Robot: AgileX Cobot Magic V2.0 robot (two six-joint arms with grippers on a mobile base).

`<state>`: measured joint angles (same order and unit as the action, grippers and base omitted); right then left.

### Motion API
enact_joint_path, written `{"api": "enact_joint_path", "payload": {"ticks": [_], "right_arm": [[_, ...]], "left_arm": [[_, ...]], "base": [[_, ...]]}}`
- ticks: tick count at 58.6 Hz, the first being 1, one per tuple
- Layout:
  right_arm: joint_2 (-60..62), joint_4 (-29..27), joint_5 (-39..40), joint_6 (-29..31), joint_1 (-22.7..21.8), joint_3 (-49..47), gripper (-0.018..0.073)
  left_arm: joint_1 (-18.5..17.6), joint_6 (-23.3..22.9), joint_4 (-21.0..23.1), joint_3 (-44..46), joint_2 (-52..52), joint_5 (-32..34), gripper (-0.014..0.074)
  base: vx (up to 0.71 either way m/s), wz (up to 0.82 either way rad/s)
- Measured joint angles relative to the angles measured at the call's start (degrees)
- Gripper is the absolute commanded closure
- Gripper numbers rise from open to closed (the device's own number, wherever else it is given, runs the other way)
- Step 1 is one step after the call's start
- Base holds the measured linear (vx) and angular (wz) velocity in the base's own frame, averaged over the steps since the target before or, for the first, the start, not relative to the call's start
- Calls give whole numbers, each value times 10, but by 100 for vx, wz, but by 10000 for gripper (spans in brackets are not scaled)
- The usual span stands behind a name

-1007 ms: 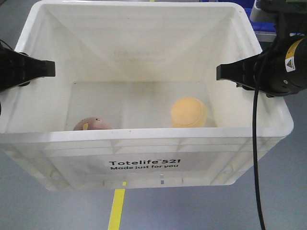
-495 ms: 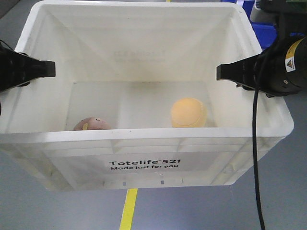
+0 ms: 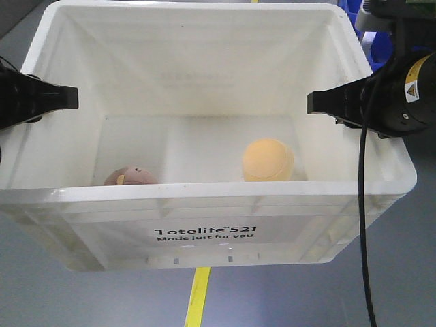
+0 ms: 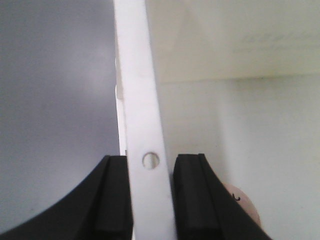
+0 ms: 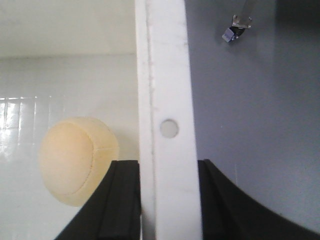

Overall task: Place moving items into box and shelve
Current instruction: 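Hold the tote with both grippers while the base drives away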

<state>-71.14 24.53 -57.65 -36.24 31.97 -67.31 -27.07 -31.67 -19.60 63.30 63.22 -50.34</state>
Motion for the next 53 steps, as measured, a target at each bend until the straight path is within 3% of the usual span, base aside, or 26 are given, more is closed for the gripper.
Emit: {"api": "enact_joint_path", "payload": {"ticks": [53], "right_arm": [[0,0,0,0,0,0,499]], "left_arm": [[0,0,1,0,0,0,449]], "base": [[44,4]]}}
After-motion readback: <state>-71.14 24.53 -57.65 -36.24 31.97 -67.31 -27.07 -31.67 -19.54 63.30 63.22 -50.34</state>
